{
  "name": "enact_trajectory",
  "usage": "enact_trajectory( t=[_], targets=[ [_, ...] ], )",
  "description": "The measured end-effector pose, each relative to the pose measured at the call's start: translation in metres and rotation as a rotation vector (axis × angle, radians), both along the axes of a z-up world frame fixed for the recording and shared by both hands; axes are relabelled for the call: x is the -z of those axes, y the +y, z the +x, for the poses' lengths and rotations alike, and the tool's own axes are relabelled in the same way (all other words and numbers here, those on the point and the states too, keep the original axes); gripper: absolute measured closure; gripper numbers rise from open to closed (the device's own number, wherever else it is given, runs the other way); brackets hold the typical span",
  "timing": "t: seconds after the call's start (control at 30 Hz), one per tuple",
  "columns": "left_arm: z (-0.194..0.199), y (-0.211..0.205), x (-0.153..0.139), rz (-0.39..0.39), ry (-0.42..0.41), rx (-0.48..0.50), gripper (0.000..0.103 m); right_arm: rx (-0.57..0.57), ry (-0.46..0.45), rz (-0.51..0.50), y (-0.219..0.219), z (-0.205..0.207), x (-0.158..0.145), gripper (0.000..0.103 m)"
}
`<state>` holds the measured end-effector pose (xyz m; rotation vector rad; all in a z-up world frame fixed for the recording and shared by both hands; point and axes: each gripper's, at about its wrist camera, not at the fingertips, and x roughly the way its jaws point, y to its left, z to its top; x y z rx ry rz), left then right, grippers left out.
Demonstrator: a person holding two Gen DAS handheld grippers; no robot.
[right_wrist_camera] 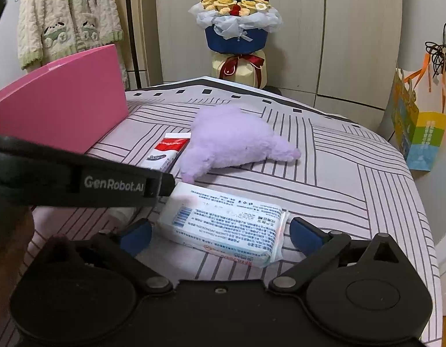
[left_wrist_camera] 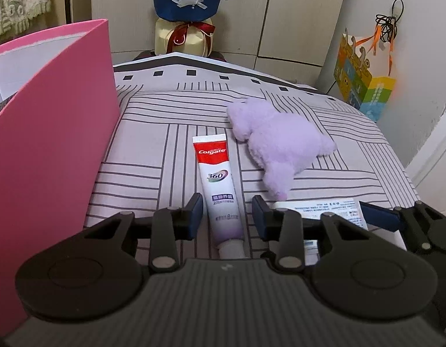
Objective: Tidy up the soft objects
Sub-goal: 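Close the left gripper on the Colgate tube while the right gripper grasps the white tissue packet, then lift the toothpaste tube and tissue packet and carry both toward the pink box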
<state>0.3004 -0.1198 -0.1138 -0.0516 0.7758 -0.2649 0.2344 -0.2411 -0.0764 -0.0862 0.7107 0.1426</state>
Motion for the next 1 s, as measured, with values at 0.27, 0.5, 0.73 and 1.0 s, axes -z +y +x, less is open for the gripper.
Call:
enact_trajectory(
  t=[0.27, 0.5, 0.73, 1.0],
  targets=[
    [-0.007, -0.004, 0.002, 0.06, -0.05, 0.021, 0.078, 0.009, 0.0, 0.006, 0.002, 0.003, 0.001, 0.001],
    [-0.016, 0.002, -0.001, 0.039, -0.086, -0.005, 0.081, 0.067, -0.021, 0.02, 0.003, -0.01, -0.002, 0.018],
    [-0.03, 0.009, -0.009, 0.023, -0.131, -0.025, 0.082, 0.1, -0.034, 0.033, 0.005, -0.027, -0.003, 0.018],
    [-0.04, 0.014, -0.002, -0.001, -0.03, 0.034, 0.081, 0.117, -0.036, 0.023, 0.003, -0.045, -0.004, 0.018]
  ],
)
